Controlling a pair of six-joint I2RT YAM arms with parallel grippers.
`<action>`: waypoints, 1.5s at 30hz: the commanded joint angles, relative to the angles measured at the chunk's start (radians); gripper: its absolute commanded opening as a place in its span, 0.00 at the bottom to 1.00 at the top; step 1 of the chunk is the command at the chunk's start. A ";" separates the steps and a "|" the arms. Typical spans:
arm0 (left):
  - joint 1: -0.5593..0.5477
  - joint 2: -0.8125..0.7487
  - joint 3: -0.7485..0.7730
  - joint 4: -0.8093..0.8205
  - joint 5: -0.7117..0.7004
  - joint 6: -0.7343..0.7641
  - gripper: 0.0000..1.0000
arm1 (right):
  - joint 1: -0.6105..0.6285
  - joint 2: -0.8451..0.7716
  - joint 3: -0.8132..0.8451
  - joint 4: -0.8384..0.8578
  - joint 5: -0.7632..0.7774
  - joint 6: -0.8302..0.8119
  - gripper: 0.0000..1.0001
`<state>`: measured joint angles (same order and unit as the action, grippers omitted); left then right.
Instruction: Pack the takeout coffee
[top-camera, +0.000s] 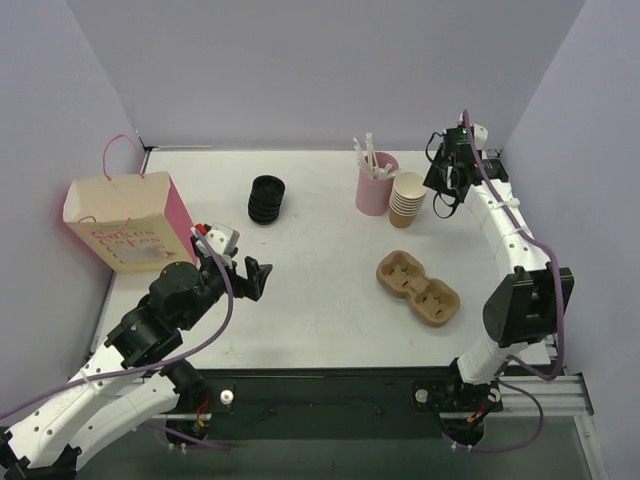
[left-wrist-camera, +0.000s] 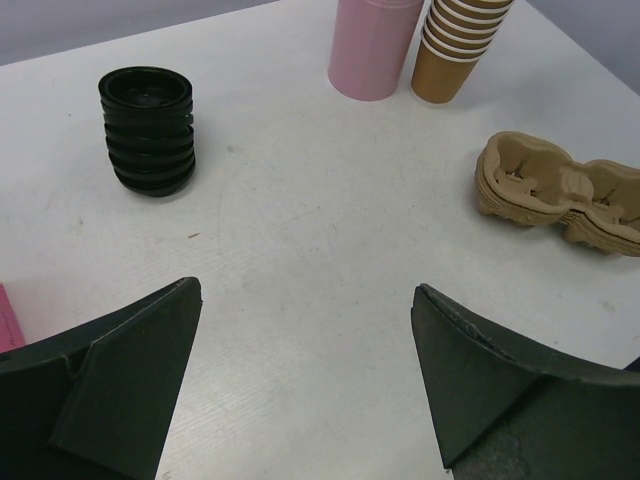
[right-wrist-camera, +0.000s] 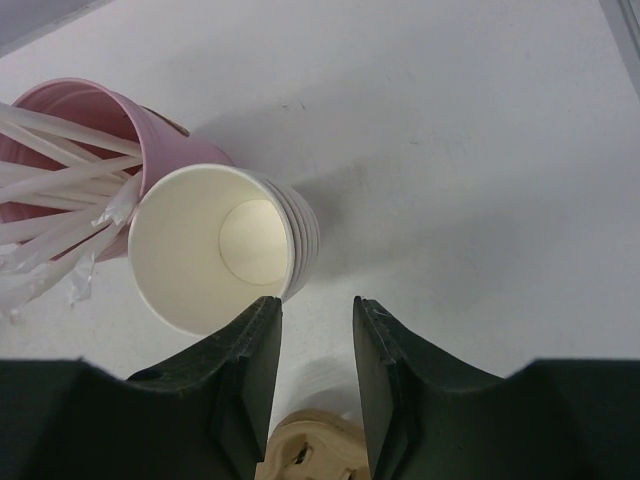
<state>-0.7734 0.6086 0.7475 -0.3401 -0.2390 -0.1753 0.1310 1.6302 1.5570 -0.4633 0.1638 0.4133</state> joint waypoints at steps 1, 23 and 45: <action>-0.007 -0.009 0.010 0.044 0.003 0.000 0.96 | -0.016 0.052 0.080 0.028 -0.056 -0.018 0.35; -0.007 0.000 0.013 0.044 0.007 0.003 0.96 | -0.028 0.181 0.104 0.034 -0.072 -0.021 0.24; -0.009 0.011 0.012 0.042 0.010 0.007 0.96 | -0.044 0.184 0.146 0.031 -0.099 -0.019 0.17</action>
<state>-0.7776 0.6193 0.7475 -0.3401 -0.2356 -0.1749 0.0967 1.8381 1.6527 -0.4309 0.0643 0.3985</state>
